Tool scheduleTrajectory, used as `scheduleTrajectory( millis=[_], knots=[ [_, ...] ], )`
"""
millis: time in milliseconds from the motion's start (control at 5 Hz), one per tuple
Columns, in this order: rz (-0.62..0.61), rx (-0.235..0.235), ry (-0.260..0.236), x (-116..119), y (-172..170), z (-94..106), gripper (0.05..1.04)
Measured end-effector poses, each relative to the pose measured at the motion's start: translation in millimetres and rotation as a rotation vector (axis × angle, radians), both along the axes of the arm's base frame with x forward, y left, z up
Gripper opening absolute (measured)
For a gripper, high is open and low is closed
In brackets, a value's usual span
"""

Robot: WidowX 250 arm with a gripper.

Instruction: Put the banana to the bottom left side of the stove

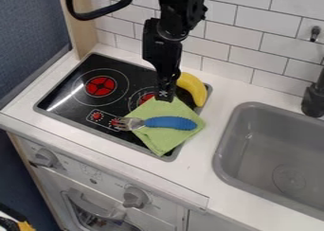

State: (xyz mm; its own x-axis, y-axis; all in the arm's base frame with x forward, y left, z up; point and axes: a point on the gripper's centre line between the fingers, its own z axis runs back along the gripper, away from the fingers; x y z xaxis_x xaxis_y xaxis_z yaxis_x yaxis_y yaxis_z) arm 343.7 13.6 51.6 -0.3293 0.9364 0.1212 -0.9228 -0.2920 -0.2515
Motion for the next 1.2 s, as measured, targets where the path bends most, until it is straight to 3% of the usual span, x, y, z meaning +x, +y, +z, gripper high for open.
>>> scheduleTrajectory(
  millis=[200,600,800,1000,1200],
  knots=[
    [-0.002,-0.001,0.032,-2,0,-10.6,1.0],
    [-0.248,-0.023,0.052,45,-2,-20.0,1.0],
    [-0.37,-0.009,0.037,74,1,-19.9,0.999],
    [-0.45,-0.017,0.05,90,-2,-34.2,0.999],
    [-0.49,-0.018,0.111,95,-2,-46.3,0.999]
  ],
)
